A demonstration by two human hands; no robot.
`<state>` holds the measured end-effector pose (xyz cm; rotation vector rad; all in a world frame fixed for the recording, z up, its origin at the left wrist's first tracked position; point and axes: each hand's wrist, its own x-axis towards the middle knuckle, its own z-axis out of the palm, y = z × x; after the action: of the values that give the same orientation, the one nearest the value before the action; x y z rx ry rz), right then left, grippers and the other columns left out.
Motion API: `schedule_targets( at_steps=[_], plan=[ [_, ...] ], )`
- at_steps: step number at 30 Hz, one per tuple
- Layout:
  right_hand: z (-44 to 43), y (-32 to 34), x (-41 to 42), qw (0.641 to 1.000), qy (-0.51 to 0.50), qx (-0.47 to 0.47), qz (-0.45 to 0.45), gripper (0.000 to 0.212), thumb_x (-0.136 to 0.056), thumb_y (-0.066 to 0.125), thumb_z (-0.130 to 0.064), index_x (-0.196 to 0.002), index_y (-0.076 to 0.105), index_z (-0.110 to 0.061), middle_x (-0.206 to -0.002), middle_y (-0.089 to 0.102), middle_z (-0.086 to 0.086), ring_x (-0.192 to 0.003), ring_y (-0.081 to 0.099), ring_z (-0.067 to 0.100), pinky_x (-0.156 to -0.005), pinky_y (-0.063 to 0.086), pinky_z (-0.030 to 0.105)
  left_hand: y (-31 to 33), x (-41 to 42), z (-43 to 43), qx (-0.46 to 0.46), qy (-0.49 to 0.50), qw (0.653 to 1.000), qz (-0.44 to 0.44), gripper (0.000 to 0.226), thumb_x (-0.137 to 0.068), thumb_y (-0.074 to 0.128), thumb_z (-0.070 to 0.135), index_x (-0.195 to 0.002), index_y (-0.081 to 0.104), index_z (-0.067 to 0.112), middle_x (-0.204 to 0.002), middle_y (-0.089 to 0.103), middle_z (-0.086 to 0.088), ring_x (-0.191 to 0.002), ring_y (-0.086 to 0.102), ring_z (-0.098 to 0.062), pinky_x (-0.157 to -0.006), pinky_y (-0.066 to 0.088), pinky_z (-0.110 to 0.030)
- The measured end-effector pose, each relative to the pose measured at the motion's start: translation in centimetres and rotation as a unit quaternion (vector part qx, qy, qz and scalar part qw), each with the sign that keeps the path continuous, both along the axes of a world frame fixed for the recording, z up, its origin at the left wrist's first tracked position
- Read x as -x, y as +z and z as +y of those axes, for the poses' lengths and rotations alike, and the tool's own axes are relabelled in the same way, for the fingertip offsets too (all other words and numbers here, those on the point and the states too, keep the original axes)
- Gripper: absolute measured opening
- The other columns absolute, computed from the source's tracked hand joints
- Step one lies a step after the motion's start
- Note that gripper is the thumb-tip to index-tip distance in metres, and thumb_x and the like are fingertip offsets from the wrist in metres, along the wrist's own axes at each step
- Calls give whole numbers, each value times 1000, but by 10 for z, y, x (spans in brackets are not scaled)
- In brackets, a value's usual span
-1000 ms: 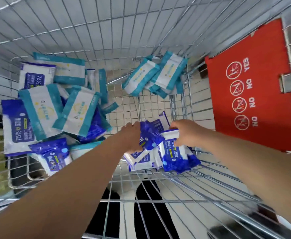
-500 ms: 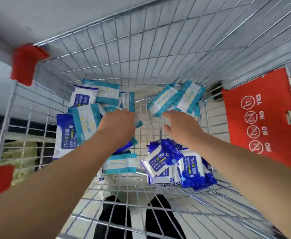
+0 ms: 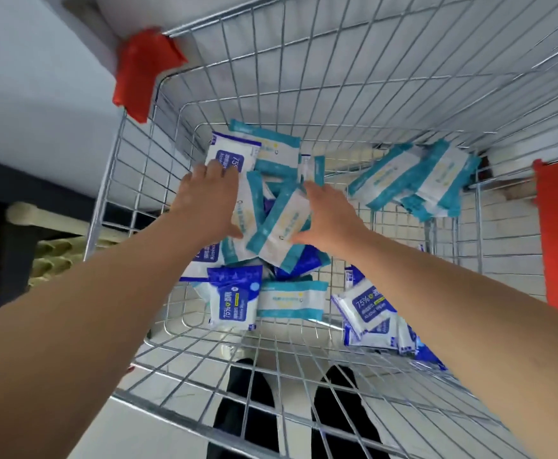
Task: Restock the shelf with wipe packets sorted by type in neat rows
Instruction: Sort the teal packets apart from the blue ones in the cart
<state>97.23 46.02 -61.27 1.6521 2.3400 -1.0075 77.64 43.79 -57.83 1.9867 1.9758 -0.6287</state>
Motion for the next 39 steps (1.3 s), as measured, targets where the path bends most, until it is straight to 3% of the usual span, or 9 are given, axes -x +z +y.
schedule_targets(
  at_steps=[7, 10, 13, 17, 25, 29, 33, 35, 39],
  plan=[
    [-6, 10, -17, 994, -58, 65, 61, 42, -81, 72, -26, -110, 53, -1, -106, 44, 4, -88, 50, 18, -66, 38, 27, 15, 21, -7, -32, 162, 964, -208, 35, -79, 75, 37, -100, 56, 17, -95, 55, -4, -90, 54, -24, -73, 42, -30],
    [-14, 18, -35, 996, -8, 75, 46, 37, -81, 72, -29, -104, 54, -6, -106, 40, 3, -96, 46, 18, -69, 32, 24, 32, 30, -16, 34, 141, 962, -230, 37, -74, 79, 39, -99, 61, 19, -94, 61, -1, -84, 55, -20, -73, 44, -29],
    [-36, 21, -46, 989, 31, 138, 34, 23, -85, 69, -22, -93, 48, -16, -84, 46, -6, -75, 48, 10, -55, 32, 18, 33, 29, -37, 121, 78, 966, -216, 32, -77, 77, 37, -97, 59, 20, -94, 60, 1, -82, 57, -18, -72, 42, -30],
    [-69, 1, -40, 986, 87, 142, 0, 18, -90, 59, -17, -84, 43, -13, -71, 40, -7, -73, 46, 19, -57, 30, 31, 13, 20, -56, 124, 15, 978, -164, 34, -88, 64, 39, -111, 55, 17, -109, 56, -4, -101, 55, -23, -89, 44, -37],
    [-84, -19, -32, 989, 47, 136, 23, 11, -86, 58, -15, -91, 52, -7, -84, 55, 5, -77, 53, 23, -63, 38, 33, -3, 12, -56, 73, 24, 980, -181, 39, -91, 61, 30, -125, 52, 13, -124, 58, -8, -113, 53, -26, -90, 40, -32],
    [-62, 8, -45, 987, 27, 157, 36, 17, -84, 58, -13, -98, 54, -2, -94, 60, 13, -84, 58, 28, -69, 45, 37, 6, 10, -52, 84, 47, 979, -177, 33, -88, 62, 28, -117, 54, 15, -117, 59, -6, -106, 54, -25, -78, 37, -28],
    [-24, 40, -83, 989, -46, 135, 46, 29, -85, 59, -12, -113, 55, -9, -109, 60, 9, -83, 61, 25, -64, 43, 26, 24, -9, -29, 51, 48, 981, -182, 21, -86, 61, 31, -100, 48, 21, -107, 60, -4, -94, 53, -24, -75, 41, -31],
    [-5, 52, -108, 986, -108, 113, 54, 41, -88, 58, -14, -128, 48, -10, -110, 53, 4, -76, 59, 17, -57, 40, 16, 31, -31, -10, 27, 68, 971, -226, 25, -86, 60, 27, -106, 50, 17, -103, 58, -4, -89, 50, -22, -77, 43, -32],
    [26, 58, -155, 958, -259, 65, 105, 25, -87, 57, -11, -110, 50, -18, -94, 58, 7, -64, 52, 12, -44, 39, 20, 35, -87, 25, -8, 172, 929, -329, 25, -84, 61, 17, -104, 46, 13, -87, 52, 2, -87, 51, -22, -70, 40, -28]
  ],
)
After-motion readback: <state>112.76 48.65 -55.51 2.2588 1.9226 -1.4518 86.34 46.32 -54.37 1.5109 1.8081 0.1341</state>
